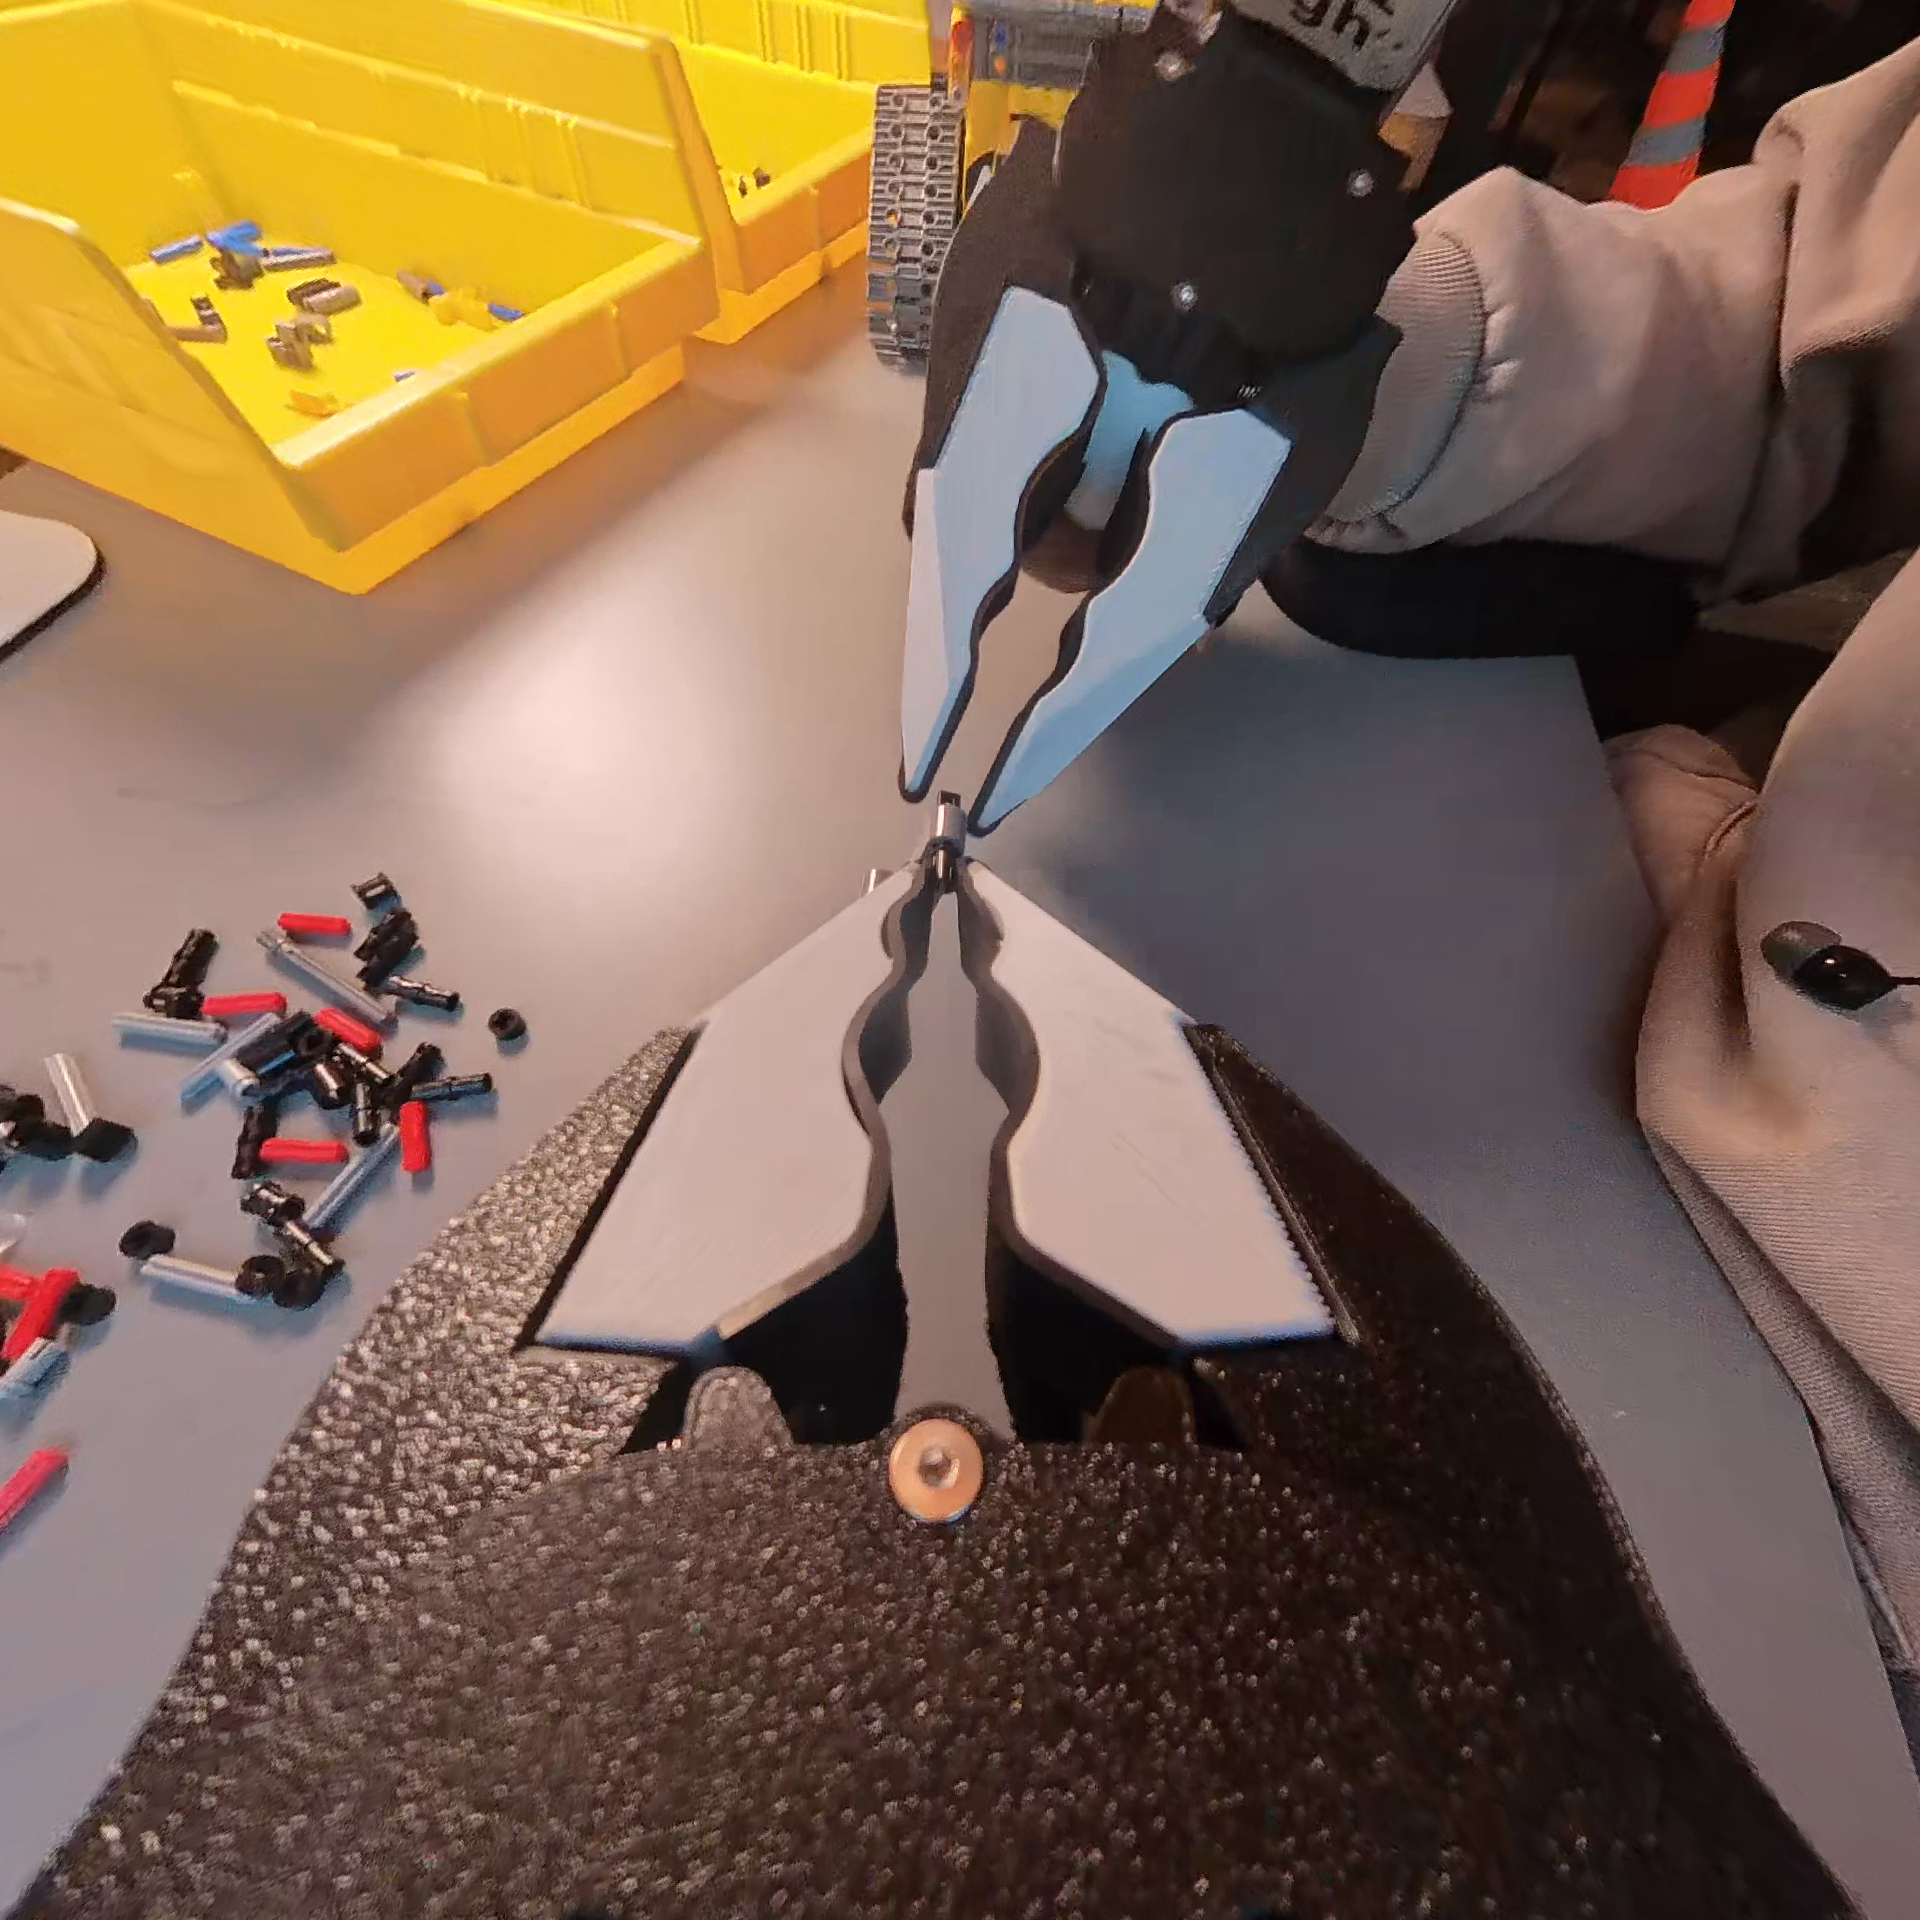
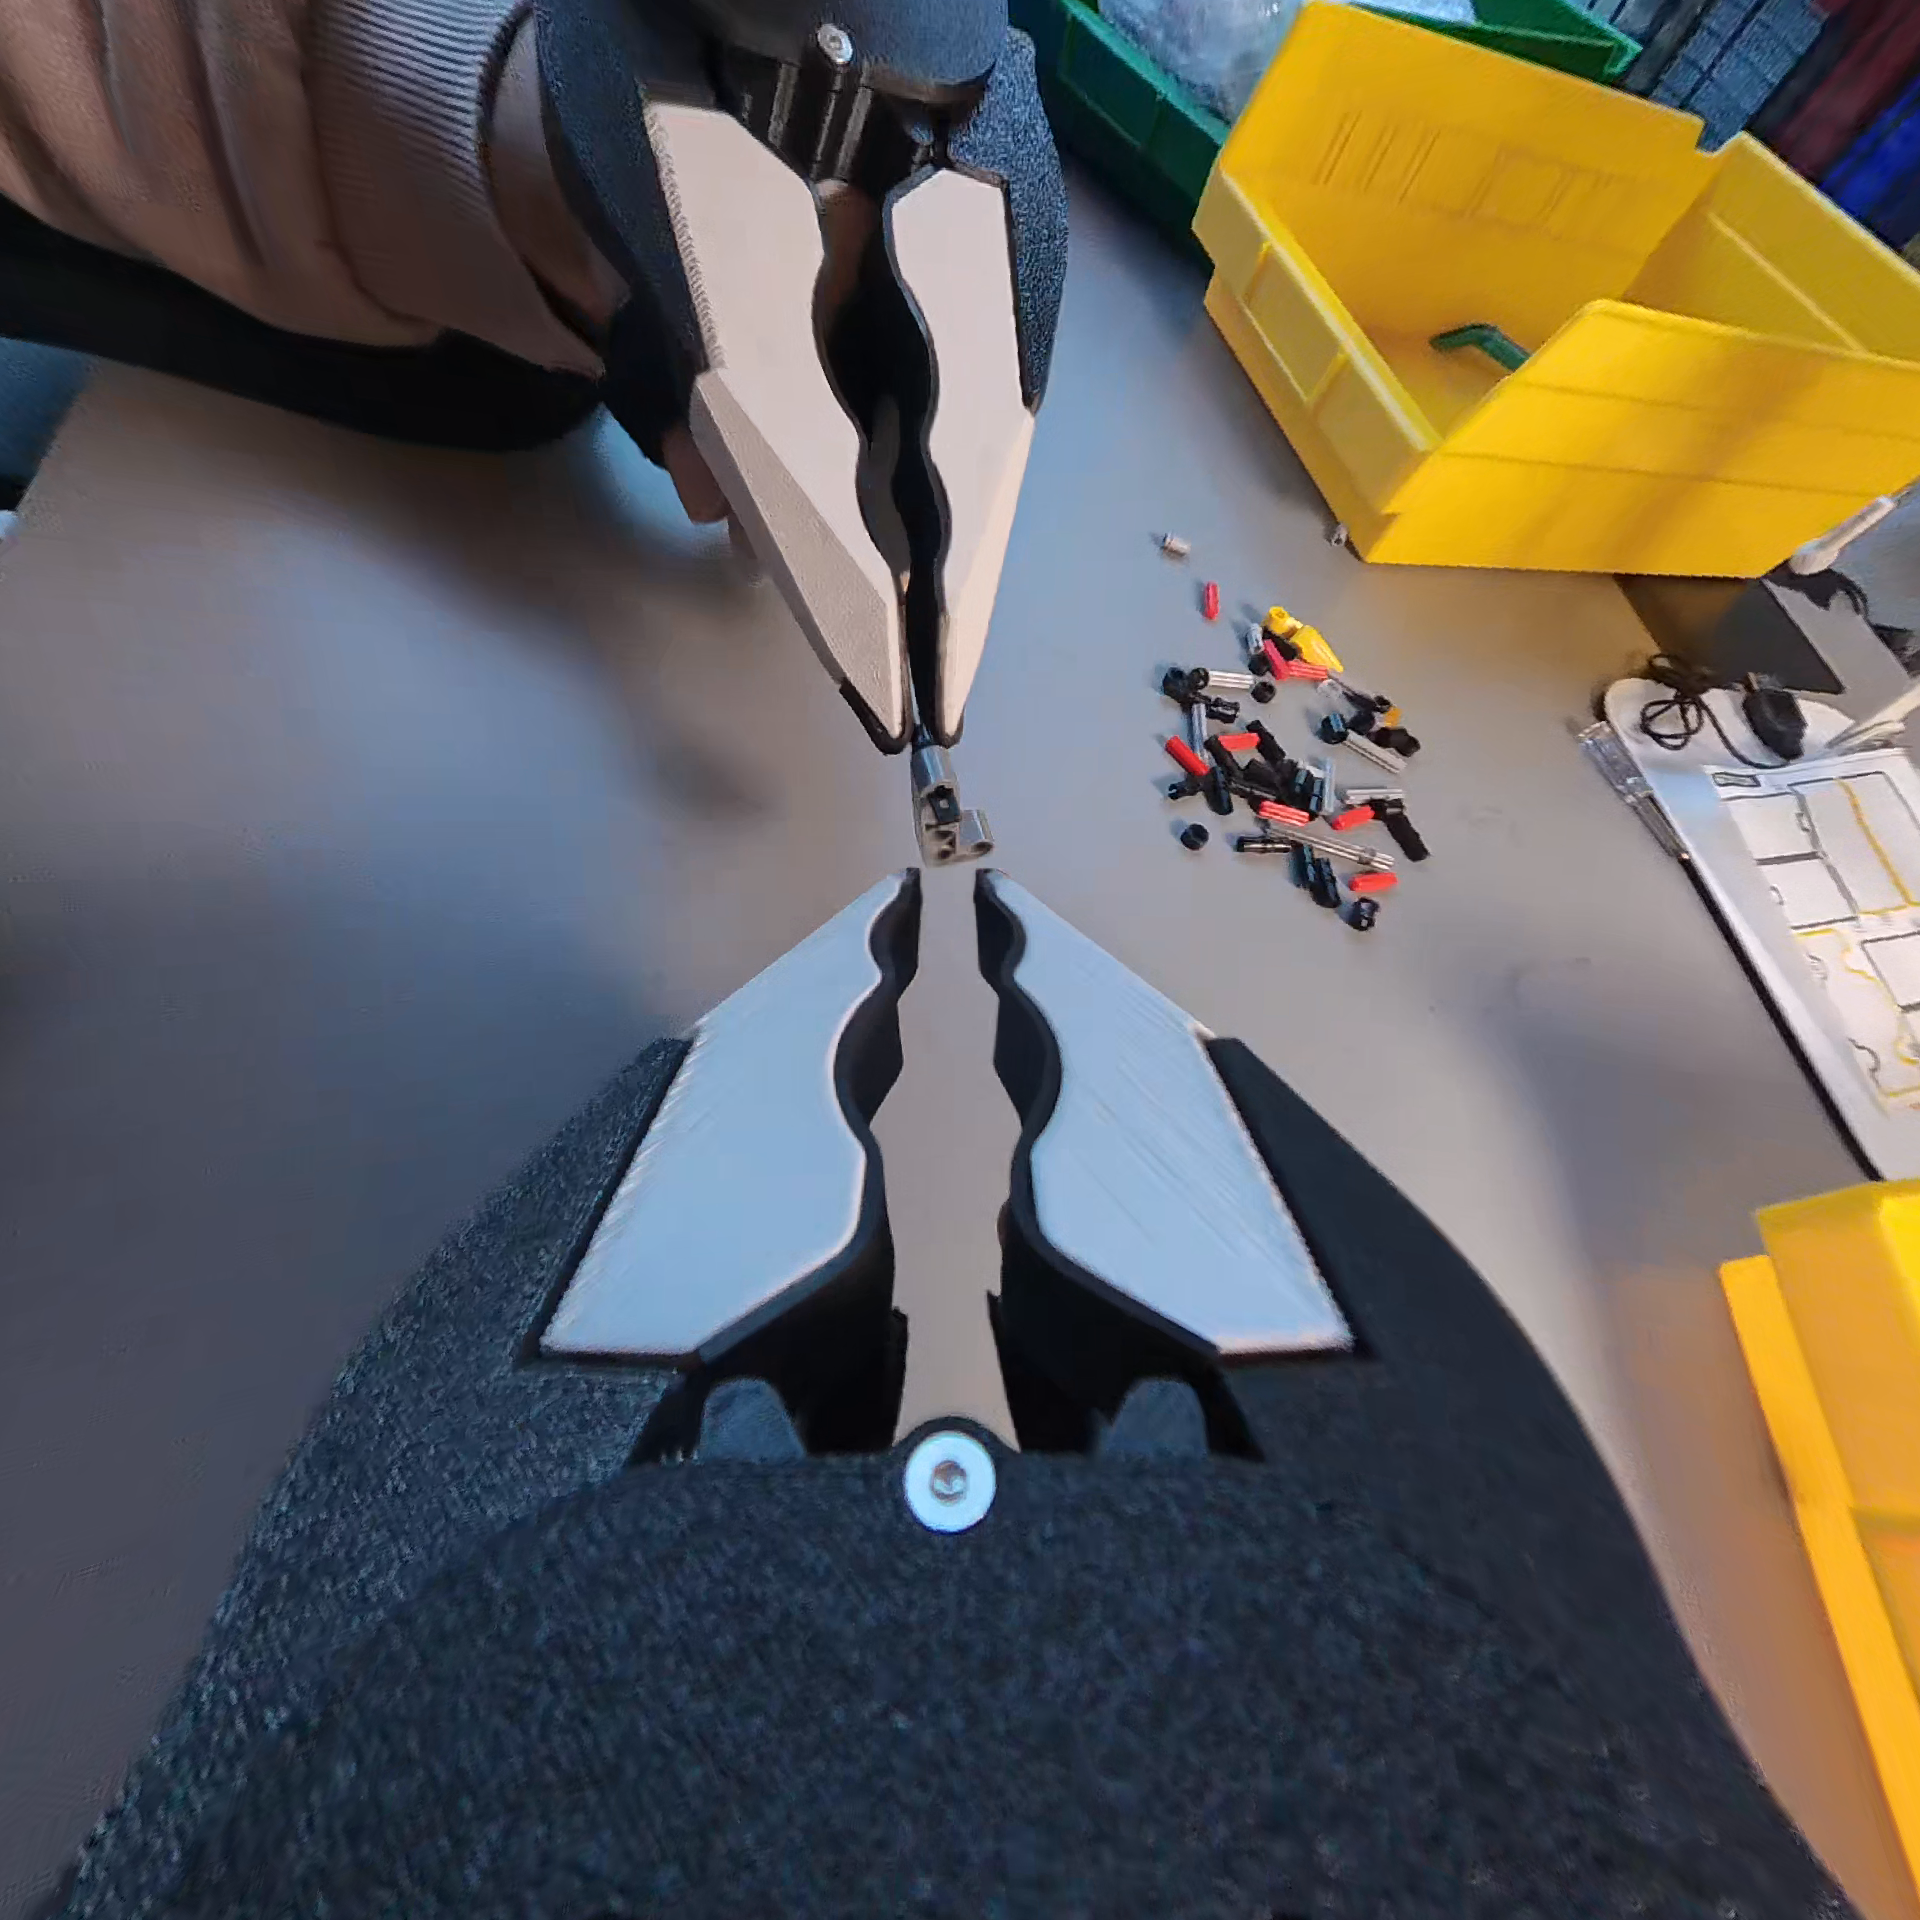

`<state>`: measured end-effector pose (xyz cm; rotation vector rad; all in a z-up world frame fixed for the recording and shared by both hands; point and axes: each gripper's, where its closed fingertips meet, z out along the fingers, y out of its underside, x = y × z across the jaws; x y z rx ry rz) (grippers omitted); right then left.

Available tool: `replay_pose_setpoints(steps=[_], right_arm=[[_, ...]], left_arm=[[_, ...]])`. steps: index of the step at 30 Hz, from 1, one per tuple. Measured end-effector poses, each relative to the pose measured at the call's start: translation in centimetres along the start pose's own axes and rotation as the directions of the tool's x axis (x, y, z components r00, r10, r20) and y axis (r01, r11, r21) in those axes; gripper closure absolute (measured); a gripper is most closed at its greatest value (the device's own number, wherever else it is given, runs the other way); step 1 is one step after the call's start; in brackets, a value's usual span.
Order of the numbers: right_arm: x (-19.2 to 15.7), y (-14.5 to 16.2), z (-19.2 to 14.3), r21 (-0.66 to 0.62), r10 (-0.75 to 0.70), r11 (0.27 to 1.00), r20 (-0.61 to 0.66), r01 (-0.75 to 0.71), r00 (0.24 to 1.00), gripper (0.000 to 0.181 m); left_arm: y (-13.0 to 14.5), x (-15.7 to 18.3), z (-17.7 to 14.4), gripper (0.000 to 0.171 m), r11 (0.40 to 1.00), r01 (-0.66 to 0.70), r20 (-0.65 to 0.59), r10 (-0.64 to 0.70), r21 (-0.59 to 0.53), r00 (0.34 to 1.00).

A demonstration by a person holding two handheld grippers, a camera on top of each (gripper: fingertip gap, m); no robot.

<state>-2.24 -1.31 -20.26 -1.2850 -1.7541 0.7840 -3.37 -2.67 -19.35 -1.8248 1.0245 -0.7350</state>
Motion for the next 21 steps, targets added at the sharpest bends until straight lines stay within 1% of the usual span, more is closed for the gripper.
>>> replay_pose_setpoints(steps=[3, 5, 6, 7, 8, 12, 13, 15, 18, 19, 21], right_arm=[[-0.4, -0.8, -0.1, 0.016, -0.037, 0.999, -0.003, 0.038, 0.999, 0.165], [-1.1, -0.5, 0.6, -0.026, -0.095, 0.995, -0.010, 0.095, 0.995, 0.165], [-1.2, 0.1, 1.1, -0.062, -0.126, 0.990, -0.022, 0.124, 0.992, 0.168], [-1.2, 0.6, 1.4, -0.089, -0.151, 0.985, -0.027, 0.149, 0.988, 0.176], [-1.4, 1.2, 1.7, -0.106, -0.157, 0.982, -0.015, 0.154, 0.987, 0.176], [-2.5, 2.9, 2.2, -0.175, -0.086, 0.980, 0.079, 0.099, 0.993, 0.177], [-2.5, 3.5, 2.2, -0.207, -0.091, 0.973, 0.083, 0.106, 0.992, 0.177], [-2.5, 3.6, 2.1, -0.210, -0.104, 0.971, 0.079, 0.118, 0.991, 0.177], [-2.4, 3.8, 1.9, -0.221, -0.078, 0.971, 0.086, 0.096, 0.993, 0.177], [-2.3, 4.0, 1.8, -0.228, -0.076, 0.969, 0.084, 0.093, 0.994, 0.177], [-2.2, 4.2, 1.8, -0.237, -0.063, 0.968, 0.088, 0.082, 0.994, 0.177]], left_arm=[[1.1, 0.0, 0.4, 0.167, 0.997, 0.013, 0.000, -0.013, -0.075, 1.000], [1.7, 0.3, 0.9, 0.167, 0.994, 0.011, -0.007, -0.012, -0.110, 1.000], [2.0, 0.5, 1.1, 0.167, 0.992, 0.014, -0.014, -0.016, -0.129, 1.000], [2.4, 0.5, 1.3, 0.167, 0.989, 0.015, -0.008, -0.016, -0.146, 1.000], [2.7, 0.5, 1.4, 0.167, 0.987, 0.012, -0.009, -0.014, -0.160, 1.000], [3.4, 1.3, 2.2, 0.167, 0.982, -0.009, -0.038, 0.001, -0.187, 0.999], [3.5, 1.3, 2.3, 0.165, 0.981, -0.029, -0.035, 0.023, -0.191, 0.999], [3.7, 1.4, 2.4, 0.149, 0.978, -0.059, -0.038, 0.053, -0.198, 0.998], [3.9, 1.2, 2.1, 0.139, 0.976, -0.078, -0.036, 0.072, -0.205, 0.997], [4.1, 1.0, 2.1, 0.136, 0.973, -0.079, -0.028, 0.074, -0.218, 0.997], [4.6, 0.7, 2.4, 0.137, 0.970, -0.069, -0.028, 0.064, -0.233, 0.998]])
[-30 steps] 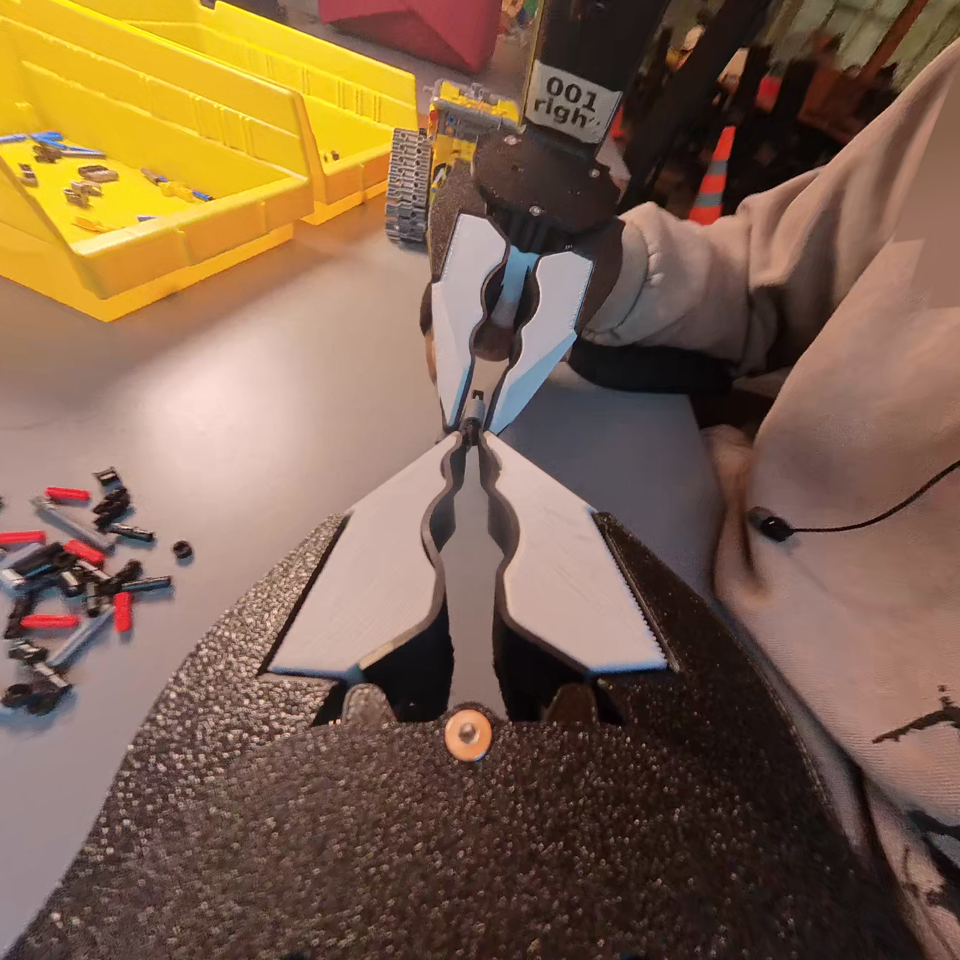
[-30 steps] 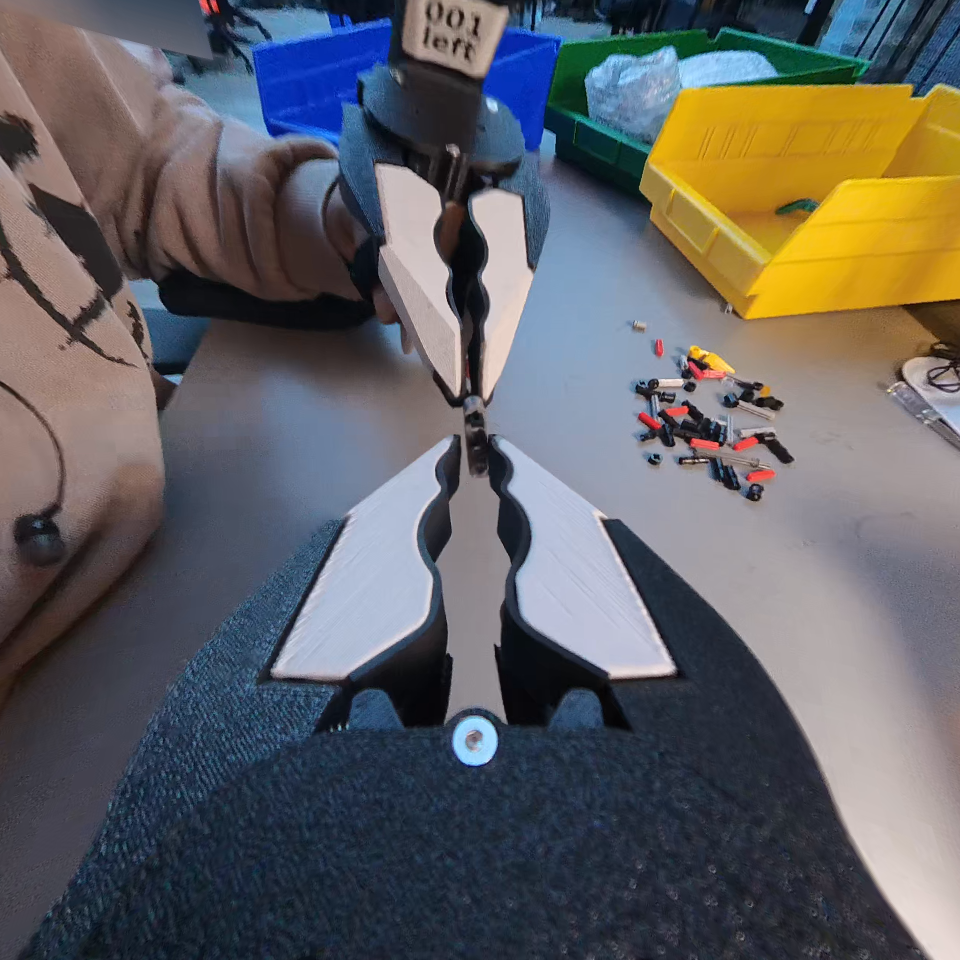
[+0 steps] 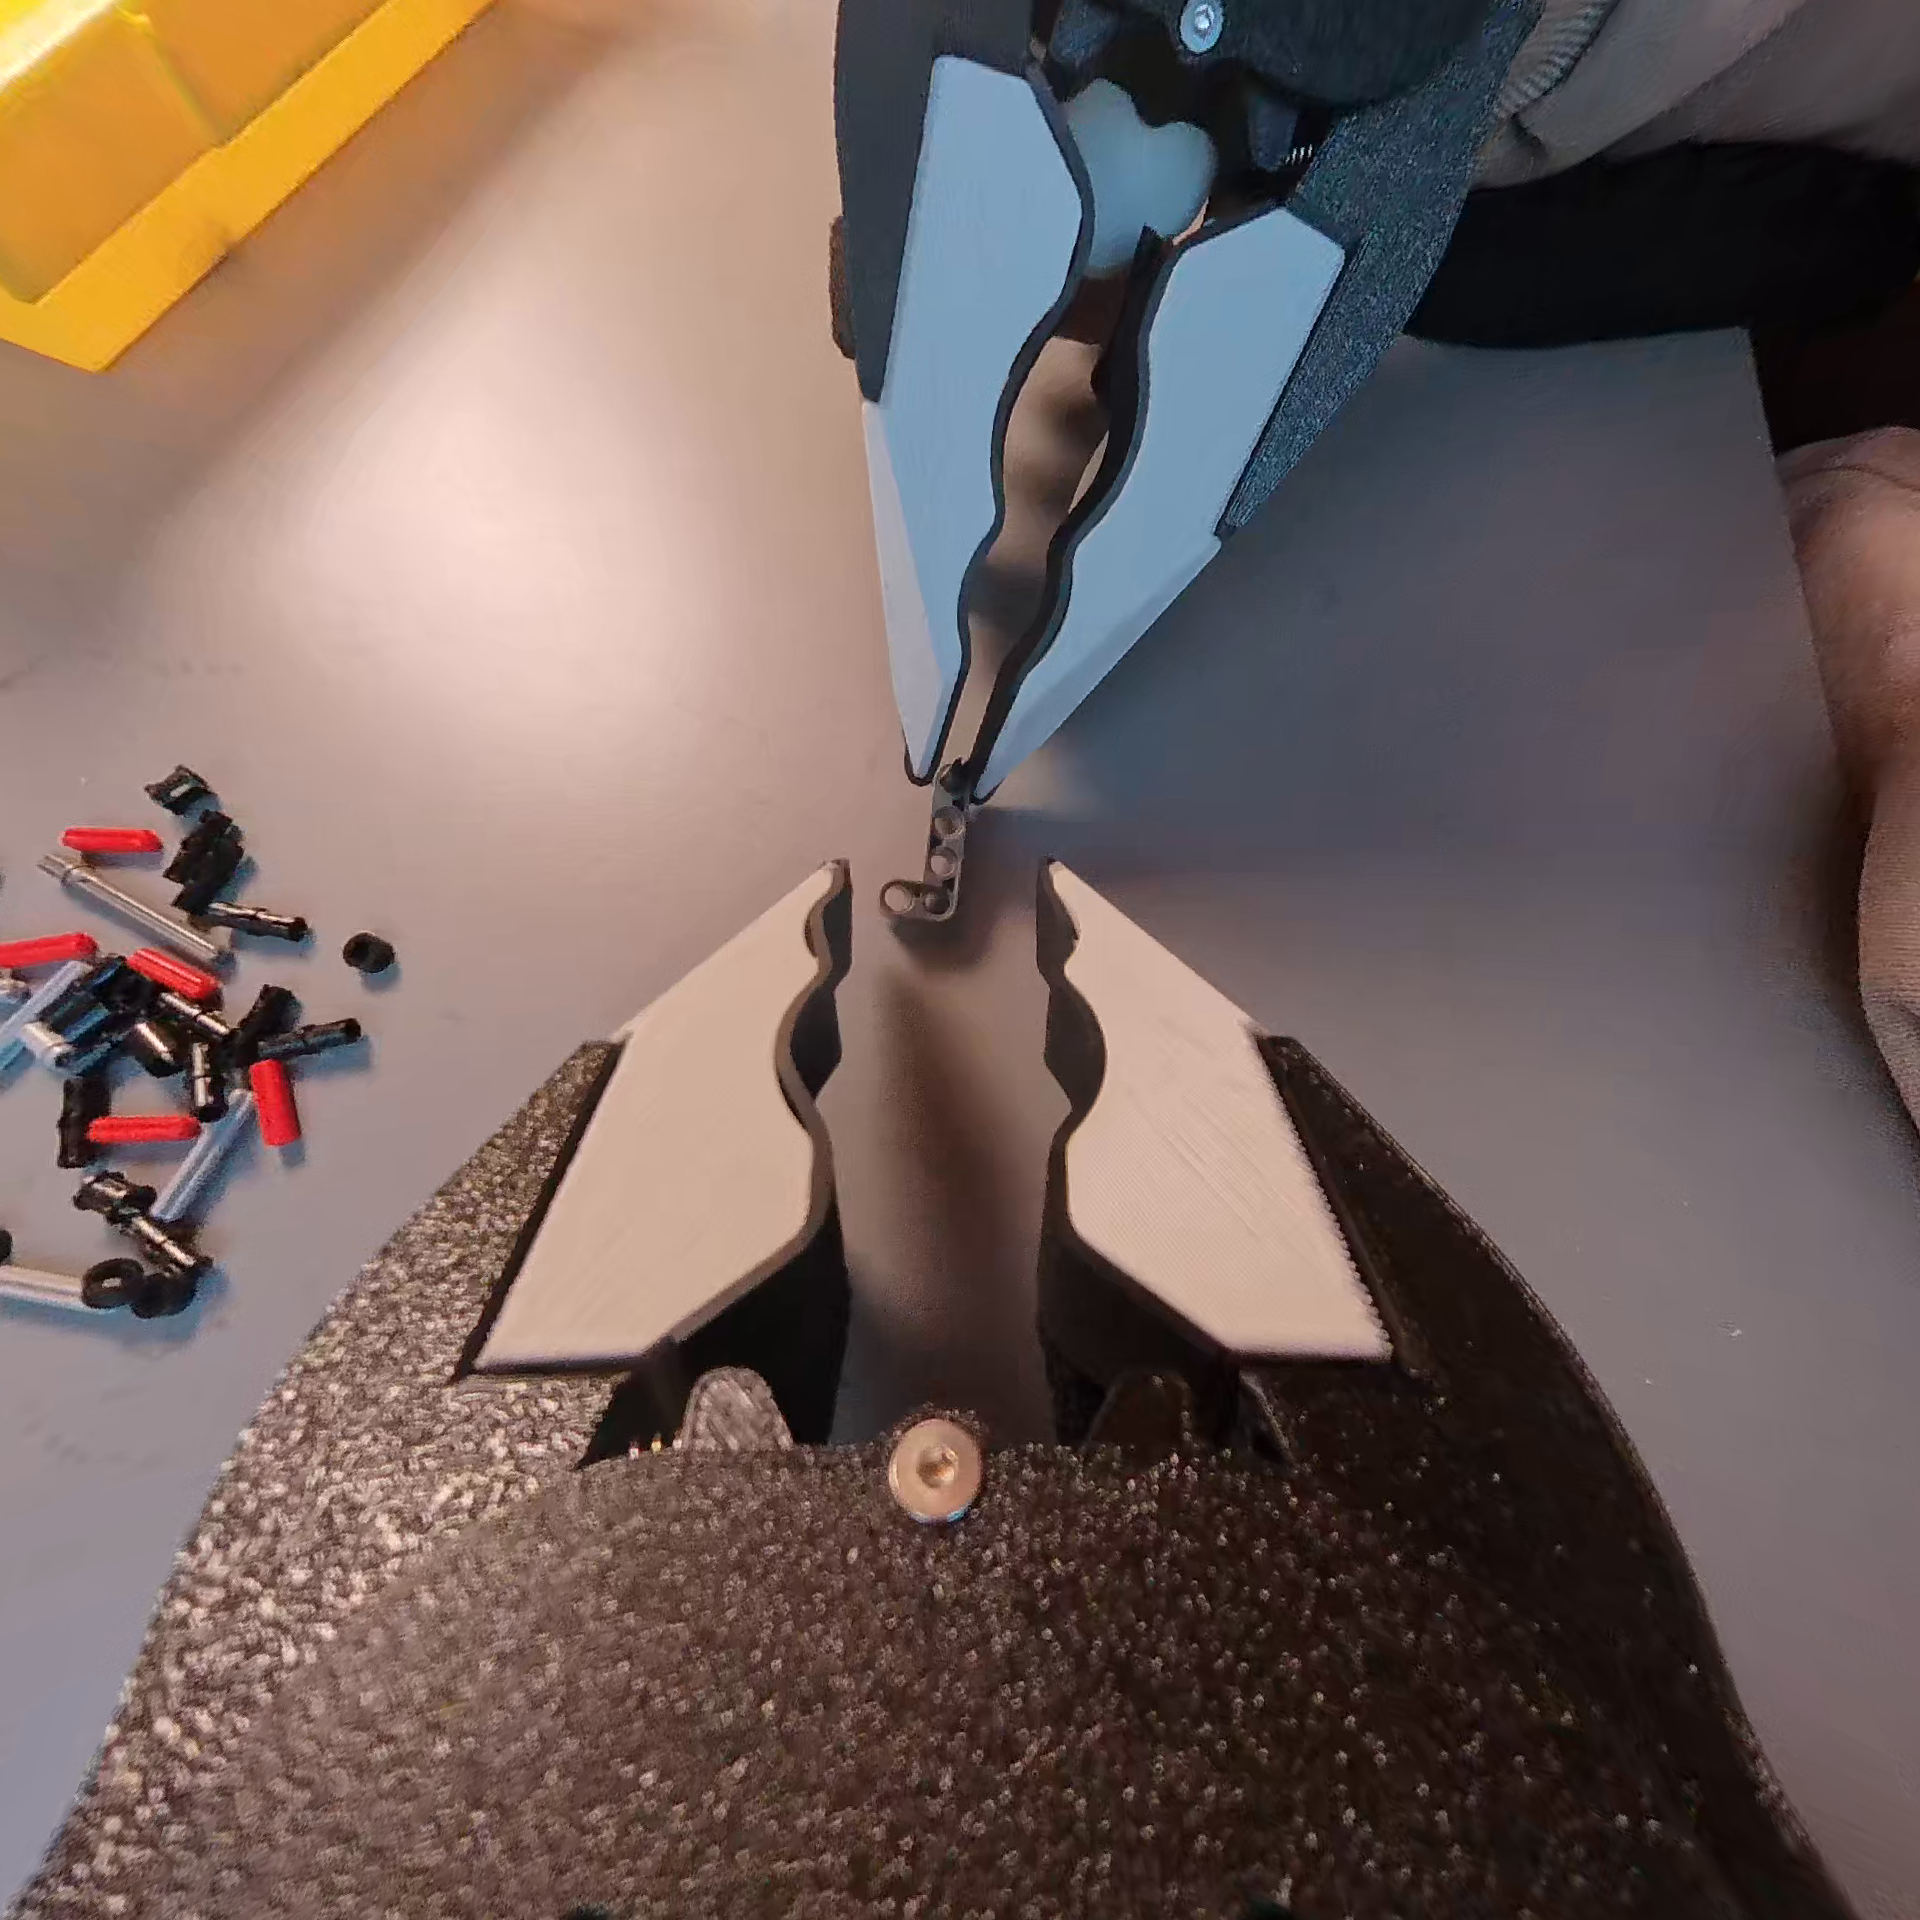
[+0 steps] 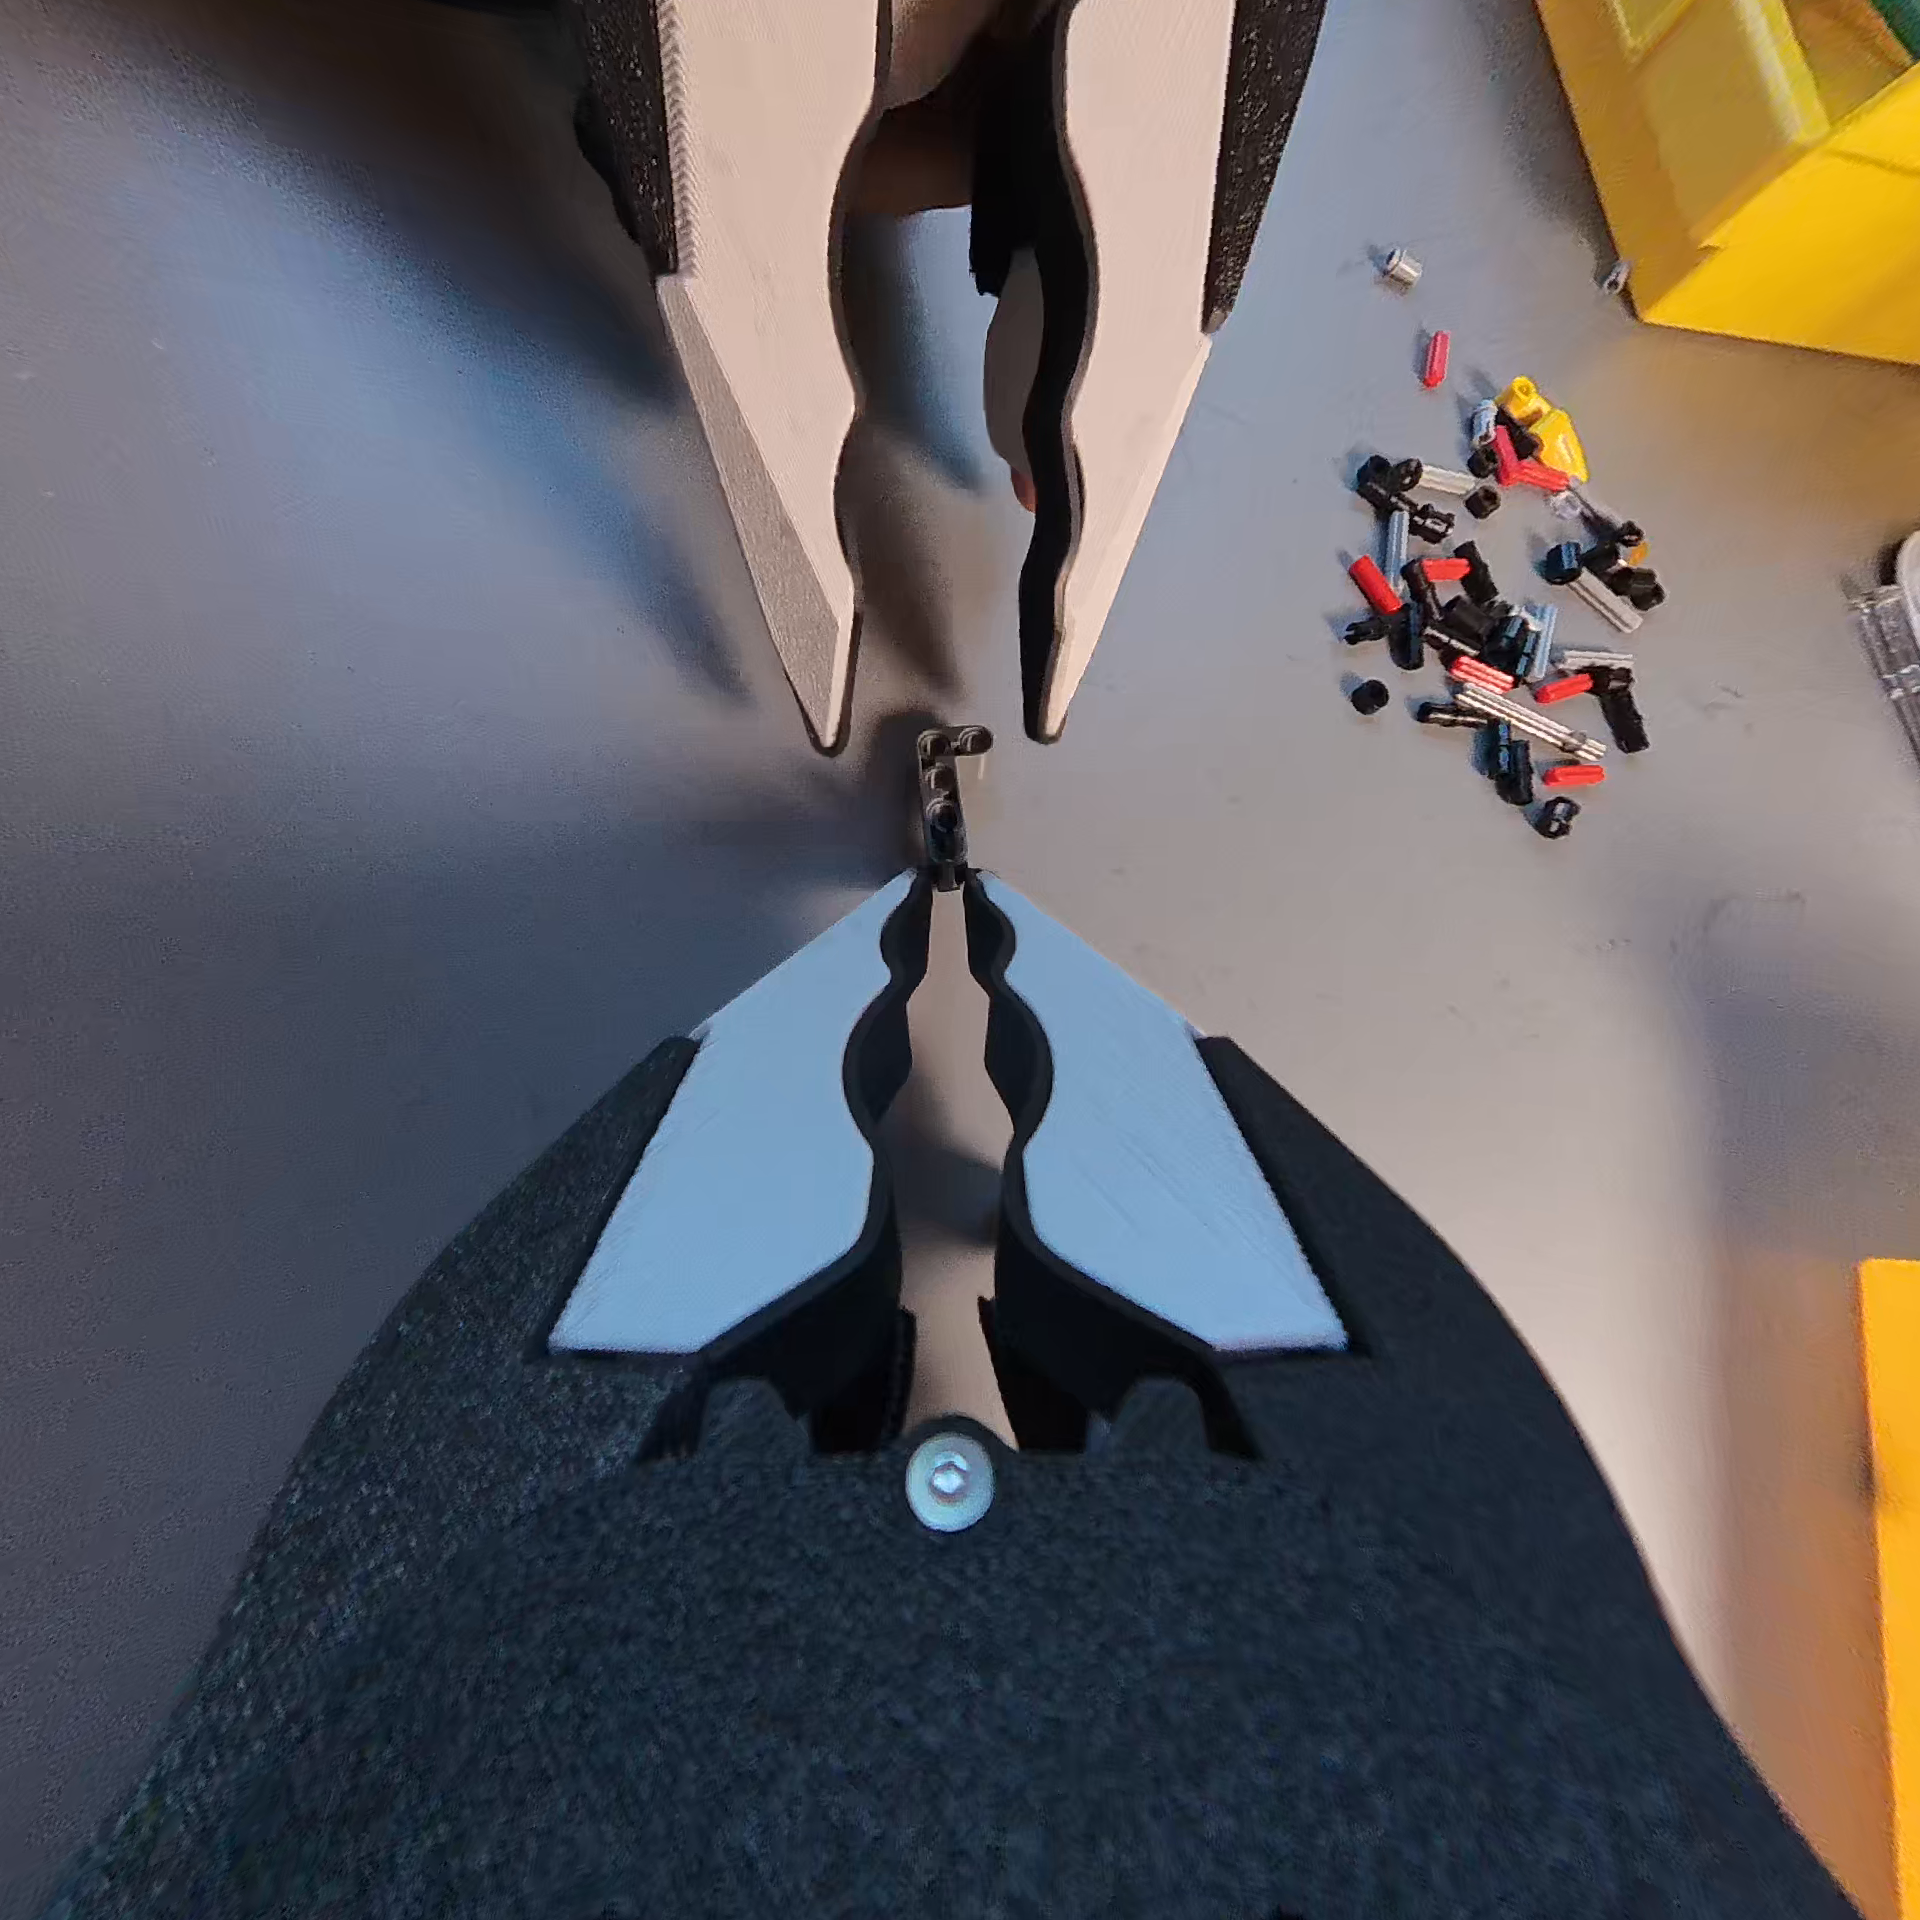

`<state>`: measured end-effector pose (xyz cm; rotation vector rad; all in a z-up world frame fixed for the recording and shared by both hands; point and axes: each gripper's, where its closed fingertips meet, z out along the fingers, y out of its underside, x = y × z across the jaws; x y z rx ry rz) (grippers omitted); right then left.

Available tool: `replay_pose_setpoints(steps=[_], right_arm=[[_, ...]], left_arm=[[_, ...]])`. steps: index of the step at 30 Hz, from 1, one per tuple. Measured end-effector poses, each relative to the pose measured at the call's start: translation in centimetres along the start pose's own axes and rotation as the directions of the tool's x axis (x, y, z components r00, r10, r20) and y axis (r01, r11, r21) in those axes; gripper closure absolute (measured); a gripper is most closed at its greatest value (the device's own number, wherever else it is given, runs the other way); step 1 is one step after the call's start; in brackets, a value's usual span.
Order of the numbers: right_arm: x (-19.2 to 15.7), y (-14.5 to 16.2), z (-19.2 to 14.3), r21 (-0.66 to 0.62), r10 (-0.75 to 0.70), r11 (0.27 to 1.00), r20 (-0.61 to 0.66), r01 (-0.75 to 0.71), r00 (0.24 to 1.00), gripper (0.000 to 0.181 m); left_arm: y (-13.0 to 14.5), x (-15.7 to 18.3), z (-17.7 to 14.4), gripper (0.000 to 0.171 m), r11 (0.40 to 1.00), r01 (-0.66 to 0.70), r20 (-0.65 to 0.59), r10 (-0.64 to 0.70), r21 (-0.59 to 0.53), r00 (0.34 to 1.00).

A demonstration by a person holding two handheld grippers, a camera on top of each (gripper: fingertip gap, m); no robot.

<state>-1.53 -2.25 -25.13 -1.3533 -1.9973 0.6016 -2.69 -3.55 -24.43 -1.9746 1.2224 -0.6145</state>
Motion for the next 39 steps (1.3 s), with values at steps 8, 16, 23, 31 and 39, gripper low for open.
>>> replay_pose_setpoints(steps=[8, 16, 23, 31, 39], right_arm=[[-0.1, 0.1, 0.0, -0.005, 0.045, 0.999, 0.048, -0.045, 0.998, 0.168], [-0.4, -0.3, -0.4, 0.007, 0.048, 0.999, 0.094, -0.049, 0.994, 0.176], [-0.4, -0.8, -0.6, 0.019, 0.067, 0.997, 0.115, -0.070, 0.991, 0.175], [-0.7, -0.3, -0.4, -0.033, 0.052, 0.998, 0.132, -0.048, 0.990, 0.177], [-1.0, -0.6, -0.3, -0.054, 0.084, 0.996, 0.162, -0.076, 0.983, 0.178]], left_arm=[[0.3, -0.1, 1.2, 0.156, 0.997, 0.003, -0.046, -0.007, -0.082, 0.999], [0.4, 0.1, 1.2, 0.156, 0.983, -0.041, -0.084, 0.026, -0.180, 0.996], [0.6, 0.3, 0.9, 0.157, 0.971, -0.059, -0.100, 0.036, -0.233, 0.994], [0.3, 0.2, 0.8, 0.156, 0.977, -0.058, -0.089, 0.040, -0.204, 0.995], [-0.5, 1.1, 1.3, 0.165, 0.994, -0.047, -0.112, 0.036, -0.102, 0.993]])
